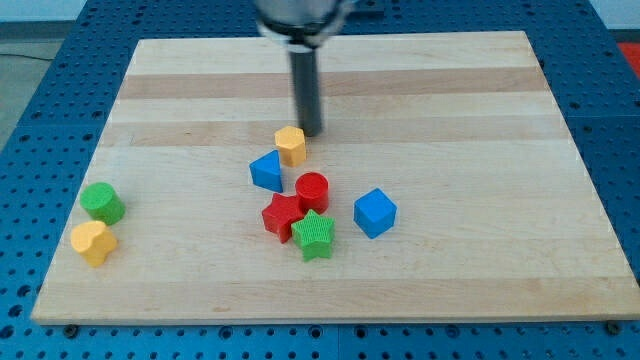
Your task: Push the yellow hexagon to the top of the red circle
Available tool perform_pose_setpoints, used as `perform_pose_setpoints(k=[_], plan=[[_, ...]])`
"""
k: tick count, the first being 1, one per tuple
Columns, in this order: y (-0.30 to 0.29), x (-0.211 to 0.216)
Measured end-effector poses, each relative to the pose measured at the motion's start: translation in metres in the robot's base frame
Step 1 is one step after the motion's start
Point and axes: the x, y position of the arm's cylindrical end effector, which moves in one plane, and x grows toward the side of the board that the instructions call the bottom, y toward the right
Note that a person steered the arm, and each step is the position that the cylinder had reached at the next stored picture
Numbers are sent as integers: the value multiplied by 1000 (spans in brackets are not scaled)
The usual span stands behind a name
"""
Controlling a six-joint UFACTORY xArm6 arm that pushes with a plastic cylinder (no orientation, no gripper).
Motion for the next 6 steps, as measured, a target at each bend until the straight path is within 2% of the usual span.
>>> perform_pose_setpoints(k=[1, 2, 3, 4, 5, 6], plan=[[-24, 0], [-96, -1], [-101, 6], [-45, 34], [-99, 4], [-227, 19]])
